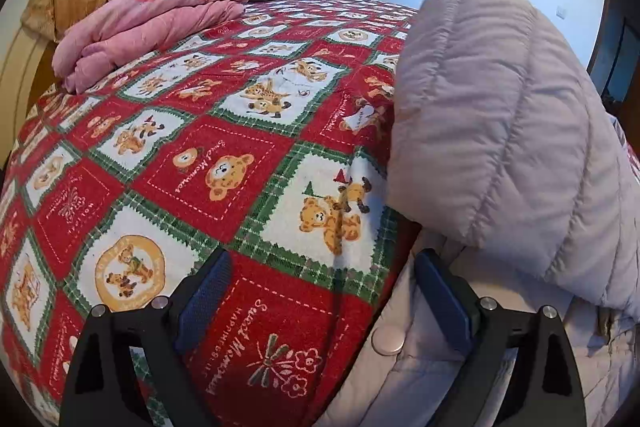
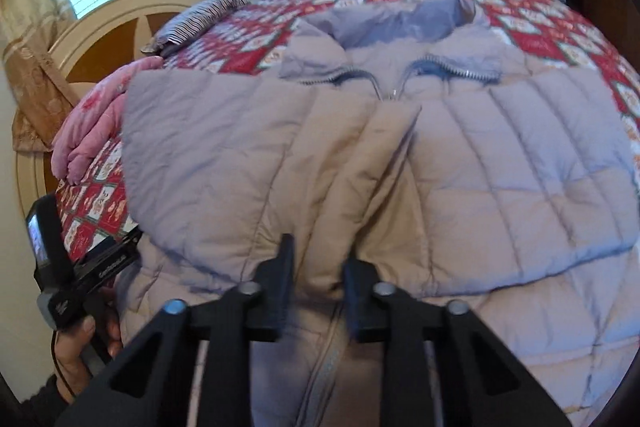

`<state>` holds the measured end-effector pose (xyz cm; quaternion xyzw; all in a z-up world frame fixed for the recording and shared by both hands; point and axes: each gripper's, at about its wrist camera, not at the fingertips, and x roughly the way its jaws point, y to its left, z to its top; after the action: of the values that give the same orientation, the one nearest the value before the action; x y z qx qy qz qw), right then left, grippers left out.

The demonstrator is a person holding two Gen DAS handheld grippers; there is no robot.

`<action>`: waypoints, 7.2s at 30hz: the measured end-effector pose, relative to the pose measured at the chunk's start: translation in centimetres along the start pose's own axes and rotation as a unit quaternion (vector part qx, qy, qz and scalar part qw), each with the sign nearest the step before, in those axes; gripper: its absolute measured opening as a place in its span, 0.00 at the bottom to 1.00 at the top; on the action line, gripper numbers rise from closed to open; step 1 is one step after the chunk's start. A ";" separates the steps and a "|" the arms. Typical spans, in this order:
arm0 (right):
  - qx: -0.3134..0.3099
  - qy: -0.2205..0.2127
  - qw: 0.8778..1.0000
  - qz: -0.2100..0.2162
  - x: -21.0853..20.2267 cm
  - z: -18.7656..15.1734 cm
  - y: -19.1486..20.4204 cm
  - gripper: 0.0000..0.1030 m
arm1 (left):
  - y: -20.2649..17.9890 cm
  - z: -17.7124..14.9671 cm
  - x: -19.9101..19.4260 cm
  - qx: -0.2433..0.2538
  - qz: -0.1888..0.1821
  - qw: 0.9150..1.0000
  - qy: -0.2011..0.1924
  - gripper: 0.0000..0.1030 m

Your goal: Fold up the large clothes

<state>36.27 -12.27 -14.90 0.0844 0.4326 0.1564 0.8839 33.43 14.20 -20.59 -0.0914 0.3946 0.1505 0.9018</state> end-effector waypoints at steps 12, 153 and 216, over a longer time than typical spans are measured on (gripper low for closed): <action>0.016 -0.026 0.997 -0.071 -4.4 -1.2 -5.6 0.19 | 0.0 0.0 -0.3 0.002 0.002 1.000 0.004 0.90; -0.144 0.034 0.979 -0.144 8.1 16.0 -15.5 0.05 | -23.4 13.2 9.8 0.225 -0.185 0.956 0.018 0.01; -0.047 0.017 0.989 -0.141 13.6 17.1 -14.2 0.71 | -27.4 14.4 14.7 0.163 -0.126 0.977 0.059 0.99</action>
<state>60.52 -21.10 -18.51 -0.0220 0.4472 0.0515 0.8927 62.17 -4.52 -20.56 -0.0007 0.4520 -0.0369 0.8913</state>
